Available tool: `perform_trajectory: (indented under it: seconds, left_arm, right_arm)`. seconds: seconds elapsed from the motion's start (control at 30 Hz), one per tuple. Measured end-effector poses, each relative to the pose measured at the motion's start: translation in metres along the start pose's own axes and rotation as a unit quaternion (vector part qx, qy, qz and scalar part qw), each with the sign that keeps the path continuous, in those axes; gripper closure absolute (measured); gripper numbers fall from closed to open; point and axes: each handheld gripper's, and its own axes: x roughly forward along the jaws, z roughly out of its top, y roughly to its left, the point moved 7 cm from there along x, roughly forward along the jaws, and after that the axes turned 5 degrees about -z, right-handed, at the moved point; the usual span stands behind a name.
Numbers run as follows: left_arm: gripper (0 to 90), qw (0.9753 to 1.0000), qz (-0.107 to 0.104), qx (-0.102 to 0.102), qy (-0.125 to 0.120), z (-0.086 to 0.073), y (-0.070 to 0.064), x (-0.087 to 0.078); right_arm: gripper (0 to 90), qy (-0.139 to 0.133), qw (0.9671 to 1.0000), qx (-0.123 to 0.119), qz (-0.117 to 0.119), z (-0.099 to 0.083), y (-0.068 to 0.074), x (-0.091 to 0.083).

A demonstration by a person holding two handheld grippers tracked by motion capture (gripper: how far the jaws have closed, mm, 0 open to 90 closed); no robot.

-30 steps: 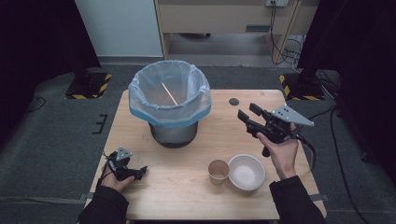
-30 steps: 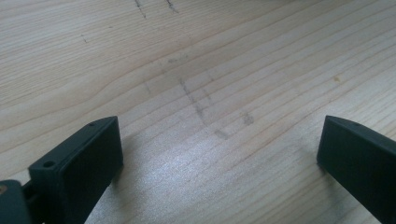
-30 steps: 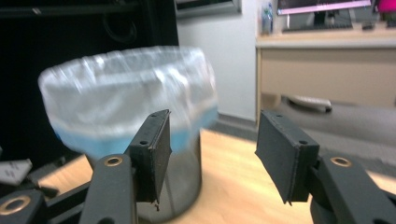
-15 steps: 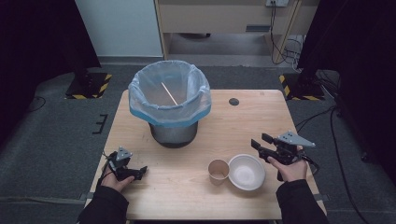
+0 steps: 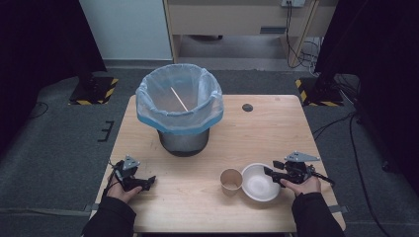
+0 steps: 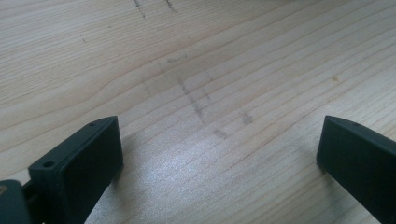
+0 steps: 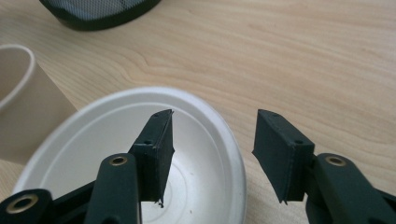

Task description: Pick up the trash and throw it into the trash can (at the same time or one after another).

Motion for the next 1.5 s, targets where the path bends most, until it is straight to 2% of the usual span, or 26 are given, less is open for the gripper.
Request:
perform_trajectory:
  seconds: [0.3, 0.5, 0.57, 0.6, 0.83, 0.97, 1.07, 1.33, 1.47, 1.5]
  left_arm:
    - [0.0, 1.0000, 0.000, 0.000, 0.000, 0.000, 0.000, 0.000]
    - [0.0, 1.0000, -0.001, 0.000, 0.000, 0.000, 0.000, 0.000]
    - [0.0, 1.0000, -0.001, 0.000, 0.000, 0.000, 0.000, 0.000]
    - [0.0, 1.0000, -0.001, 0.000, 0.000, 0.000, 0.000, 0.000]
    - [0.0, 1.0000, -0.001, 0.000, 0.000, 0.000, 0.000, 0.000]
    - [0.0, 1.0000, -0.001, 0.000, 0.000, 0.000, 0.000, 0.000]
    - [0.0, 1.0000, -0.001, 0.001, 0.000, 0.000, 0.000, 0.000]
    - [0.0, 1.0000, -0.001, 0.001, 0.000, 0.000, 0.000, 0.000]
    - [0.0, 1.0000, -0.001, 0.001, 0.000, 0.000, 0.000, 0.000]
    - [0.0, 1.0000, -0.001, 0.001, 0.000, 0.000, 0.000, 0.000]
  right_arm:
    - [60.2, 0.049, 0.9987, 0.014, 0.001, -0.014, -0.010, 0.004]
    - [65.9, 0.069, 0.9973, 0.024, 0.013, -0.018, -0.009, 0.006]
    - [69.4, 0.078, 0.9965, 0.025, 0.015, -0.020, -0.008, 0.006]
    - [73.9, 0.087, 0.9959, 0.021, 0.012, -0.021, -0.008, 0.007]
    - [78.5, 0.092, 0.9952, 0.033, 0.008, -0.019, -0.009, 0.004]
    - [79.6, 0.086, 0.9956, 0.037, 0.004, -0.015, -0.011, 0.001]
    - [80.5, 0.079, 0.9960, 0.042, -0.009, -0.010, -0.015, -0.003]
    - [83.3, 0.026, 0.9972, 0.058, -0.040, 0.006, -0.026, -0.015]
    - [83.4, 0.007, 0.9962, 0.060, -0.063, 0.013, -0.031, -0.021]
    - [83.4, -0.008, 0.9955, 0.062, -0.072, 0.017, -0.033, -0.024]
